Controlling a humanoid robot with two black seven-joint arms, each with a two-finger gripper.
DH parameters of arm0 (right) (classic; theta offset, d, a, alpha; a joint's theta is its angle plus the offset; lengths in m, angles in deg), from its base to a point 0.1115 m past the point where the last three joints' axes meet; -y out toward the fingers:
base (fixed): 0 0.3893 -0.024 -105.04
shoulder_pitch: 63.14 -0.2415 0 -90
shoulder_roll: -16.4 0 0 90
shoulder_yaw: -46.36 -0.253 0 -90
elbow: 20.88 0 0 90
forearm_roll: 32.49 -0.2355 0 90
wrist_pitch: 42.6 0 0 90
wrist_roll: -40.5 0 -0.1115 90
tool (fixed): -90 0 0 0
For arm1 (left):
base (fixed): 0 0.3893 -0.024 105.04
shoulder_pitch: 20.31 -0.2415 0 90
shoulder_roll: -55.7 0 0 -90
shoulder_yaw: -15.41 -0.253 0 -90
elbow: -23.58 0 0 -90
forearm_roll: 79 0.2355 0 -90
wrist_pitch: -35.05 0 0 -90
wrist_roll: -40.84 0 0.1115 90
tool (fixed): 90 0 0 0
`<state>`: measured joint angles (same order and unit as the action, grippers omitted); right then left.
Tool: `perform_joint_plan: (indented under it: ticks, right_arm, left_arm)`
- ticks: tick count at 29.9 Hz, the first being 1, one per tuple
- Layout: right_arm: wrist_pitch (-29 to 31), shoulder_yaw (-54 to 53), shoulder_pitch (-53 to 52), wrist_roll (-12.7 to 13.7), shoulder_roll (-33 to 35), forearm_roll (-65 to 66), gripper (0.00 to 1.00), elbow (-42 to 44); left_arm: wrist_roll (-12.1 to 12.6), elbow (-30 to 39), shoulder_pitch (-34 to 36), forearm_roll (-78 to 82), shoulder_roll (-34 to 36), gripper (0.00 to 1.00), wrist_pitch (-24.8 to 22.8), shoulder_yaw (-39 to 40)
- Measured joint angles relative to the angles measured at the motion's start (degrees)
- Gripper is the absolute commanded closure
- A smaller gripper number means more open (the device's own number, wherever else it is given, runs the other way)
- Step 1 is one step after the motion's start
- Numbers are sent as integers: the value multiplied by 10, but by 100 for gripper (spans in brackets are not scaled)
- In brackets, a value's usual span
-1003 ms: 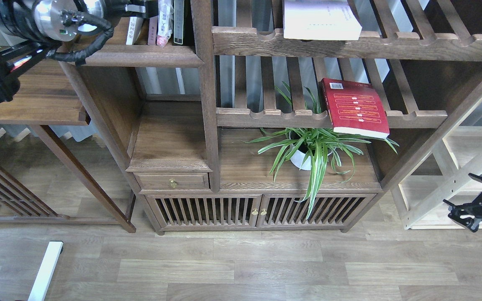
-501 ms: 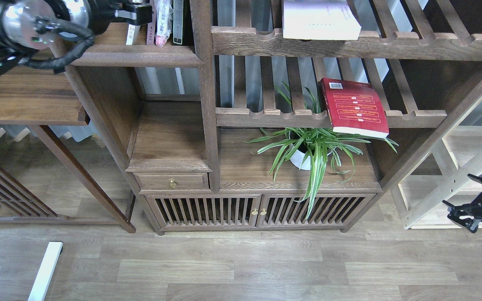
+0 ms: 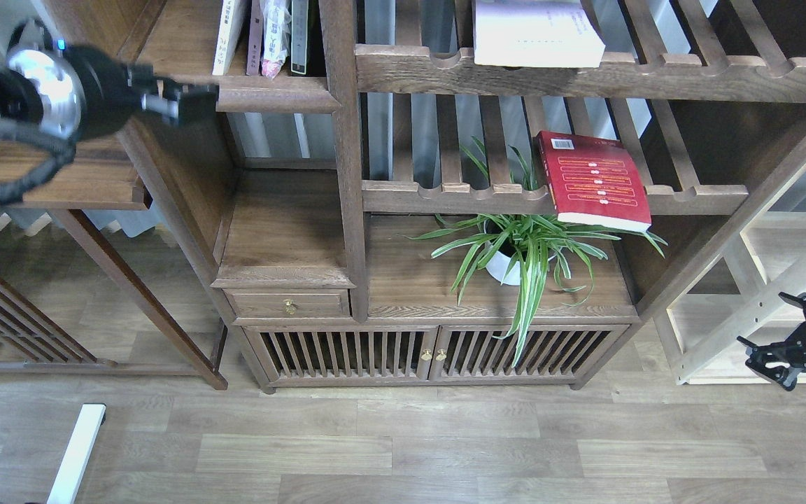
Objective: Organize books on shelf
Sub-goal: 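Withdraw the left gripper down beside the shelf's lower compartment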
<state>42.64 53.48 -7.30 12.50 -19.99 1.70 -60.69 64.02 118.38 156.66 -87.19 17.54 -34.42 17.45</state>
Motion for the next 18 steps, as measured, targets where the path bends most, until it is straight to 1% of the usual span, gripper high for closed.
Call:
perform_joint_plan:
  ticks: [3,7,12,18]
  right_arm:
    - [-1,-1,5,0,0,0,9,0]
    - [-10,-3,6,0,6,0,9,-6]
    - [-30,-8,-5,0,33,2,10,-45]
    - [-86,-8,-25,0,77,44,11,-123]
  left_arm:
    - [-5,23,-37,29,8,17,-6,0]
    - [-13,33,-94,86,9,17,-11,0]
    - [-44,37,-172,183,8,17,-17,0]
    - [-72,36,-253,261,4,17,-15,2]
